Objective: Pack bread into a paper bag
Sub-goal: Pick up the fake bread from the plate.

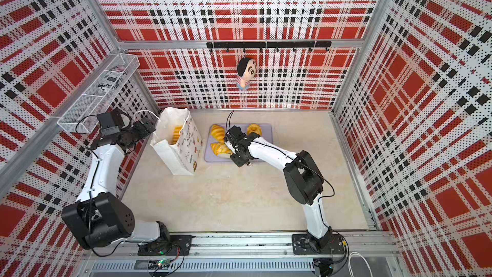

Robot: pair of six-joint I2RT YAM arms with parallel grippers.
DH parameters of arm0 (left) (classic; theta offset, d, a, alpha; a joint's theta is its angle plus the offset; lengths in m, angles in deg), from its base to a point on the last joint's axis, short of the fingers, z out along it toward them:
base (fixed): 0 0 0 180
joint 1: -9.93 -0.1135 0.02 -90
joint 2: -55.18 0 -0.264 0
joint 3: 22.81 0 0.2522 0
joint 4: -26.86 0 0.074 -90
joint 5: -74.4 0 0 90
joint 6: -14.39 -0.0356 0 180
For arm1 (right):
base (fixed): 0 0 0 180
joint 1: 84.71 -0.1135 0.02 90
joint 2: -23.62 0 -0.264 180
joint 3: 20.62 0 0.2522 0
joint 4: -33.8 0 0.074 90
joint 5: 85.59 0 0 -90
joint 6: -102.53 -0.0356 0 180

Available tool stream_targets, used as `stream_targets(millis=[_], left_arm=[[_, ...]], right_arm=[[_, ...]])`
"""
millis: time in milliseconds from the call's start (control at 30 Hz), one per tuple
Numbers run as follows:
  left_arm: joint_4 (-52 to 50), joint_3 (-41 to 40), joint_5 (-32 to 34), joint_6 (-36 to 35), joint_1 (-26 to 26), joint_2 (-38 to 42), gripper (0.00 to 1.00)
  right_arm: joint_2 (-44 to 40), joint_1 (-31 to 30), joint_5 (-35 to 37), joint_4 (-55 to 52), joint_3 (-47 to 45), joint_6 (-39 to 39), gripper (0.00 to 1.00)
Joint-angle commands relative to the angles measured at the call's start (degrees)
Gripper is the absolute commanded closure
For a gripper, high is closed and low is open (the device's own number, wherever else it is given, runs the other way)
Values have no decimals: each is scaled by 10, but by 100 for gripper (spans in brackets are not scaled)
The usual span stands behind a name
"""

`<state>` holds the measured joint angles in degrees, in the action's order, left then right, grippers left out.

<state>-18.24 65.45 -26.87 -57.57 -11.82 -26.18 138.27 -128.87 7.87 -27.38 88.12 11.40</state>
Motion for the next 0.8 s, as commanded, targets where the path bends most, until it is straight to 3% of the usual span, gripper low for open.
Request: stream_targets(millis=[0, 433, 767], left_arm=[[13, -6, -11, 2, 3, 7, 2], [22, -5, -12, 8, 16, 4, 2], [25, -2, -8, 11, 20, -1, 2]], right_arm=[[-67, -9, -10, -16, 46, 0, 76], [-93, -57, 20, -87, 186, 14, 76], [-110, -77, 15, -110, 243, 16, 76]])
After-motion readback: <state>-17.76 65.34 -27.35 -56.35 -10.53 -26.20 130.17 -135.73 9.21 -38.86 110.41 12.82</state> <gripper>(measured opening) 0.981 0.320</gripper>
